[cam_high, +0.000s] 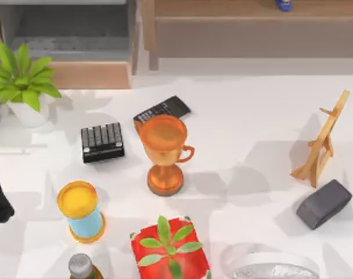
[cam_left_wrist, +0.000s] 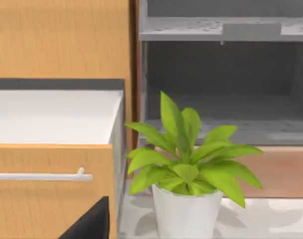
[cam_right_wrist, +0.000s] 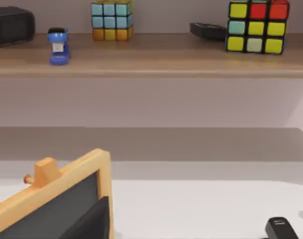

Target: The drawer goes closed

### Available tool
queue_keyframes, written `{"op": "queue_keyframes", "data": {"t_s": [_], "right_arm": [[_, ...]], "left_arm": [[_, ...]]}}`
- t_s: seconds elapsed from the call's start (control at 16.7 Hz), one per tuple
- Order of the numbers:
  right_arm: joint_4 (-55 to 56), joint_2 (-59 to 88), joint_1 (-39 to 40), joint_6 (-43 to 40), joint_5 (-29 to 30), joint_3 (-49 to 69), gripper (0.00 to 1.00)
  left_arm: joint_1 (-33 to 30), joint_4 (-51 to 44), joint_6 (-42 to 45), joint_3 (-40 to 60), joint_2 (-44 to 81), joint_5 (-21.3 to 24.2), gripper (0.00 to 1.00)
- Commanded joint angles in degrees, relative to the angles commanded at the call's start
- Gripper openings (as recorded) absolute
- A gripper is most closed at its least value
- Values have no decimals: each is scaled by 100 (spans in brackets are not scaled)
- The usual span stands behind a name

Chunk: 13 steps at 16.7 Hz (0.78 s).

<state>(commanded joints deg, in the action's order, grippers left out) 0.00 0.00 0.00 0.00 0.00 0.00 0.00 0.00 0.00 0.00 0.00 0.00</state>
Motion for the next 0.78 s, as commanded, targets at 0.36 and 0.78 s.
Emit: {"op": "queue_keyframes", "data": {"t_s": [0.36, 0.78], "right_arm": [[0, 0, 0, 0, 0, 0, 100], [0, 0, 0, 0, 0, 0, 100]], "left_arm": [[-340, 232, 21, 569, 659, -352, 100], [-1428, 924, 46, 2317, 3229, -1403, 100]]}}
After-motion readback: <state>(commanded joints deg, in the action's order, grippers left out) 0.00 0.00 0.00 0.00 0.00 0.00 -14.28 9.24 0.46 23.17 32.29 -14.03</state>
